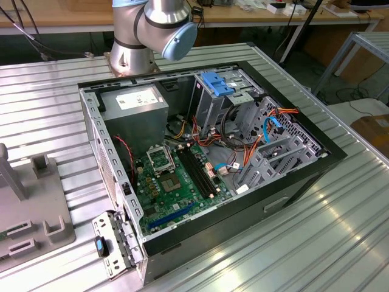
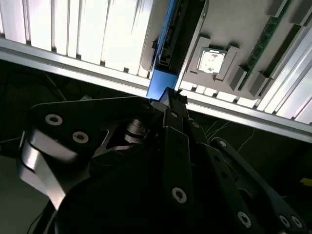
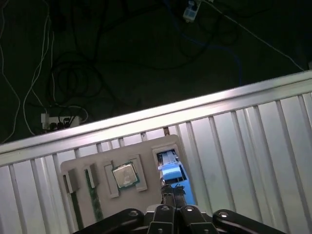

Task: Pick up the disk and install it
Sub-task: 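Pick up the disk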

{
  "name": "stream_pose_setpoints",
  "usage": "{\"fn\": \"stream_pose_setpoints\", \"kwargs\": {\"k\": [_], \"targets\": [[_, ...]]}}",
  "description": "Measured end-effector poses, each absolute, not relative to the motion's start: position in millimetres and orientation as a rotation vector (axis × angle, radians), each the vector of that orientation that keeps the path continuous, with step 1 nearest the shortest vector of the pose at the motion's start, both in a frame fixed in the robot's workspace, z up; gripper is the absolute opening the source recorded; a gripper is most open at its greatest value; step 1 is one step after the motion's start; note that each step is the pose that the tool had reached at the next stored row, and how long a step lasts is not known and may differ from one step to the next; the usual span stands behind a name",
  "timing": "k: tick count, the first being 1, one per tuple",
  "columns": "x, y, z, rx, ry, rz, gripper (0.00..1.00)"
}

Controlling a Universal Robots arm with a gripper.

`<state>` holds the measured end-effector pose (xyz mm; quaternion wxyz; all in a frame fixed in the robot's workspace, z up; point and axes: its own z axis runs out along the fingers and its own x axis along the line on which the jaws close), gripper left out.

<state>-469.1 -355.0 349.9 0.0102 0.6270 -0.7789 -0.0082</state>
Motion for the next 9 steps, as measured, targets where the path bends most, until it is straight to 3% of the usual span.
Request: {"fn": "stream_pose_setpoints", "kwargs": {"k": [9], "targets": [[-469.2, -355.0, 349.9, 2.175, -2.282, 0.011, 0.11]]}}
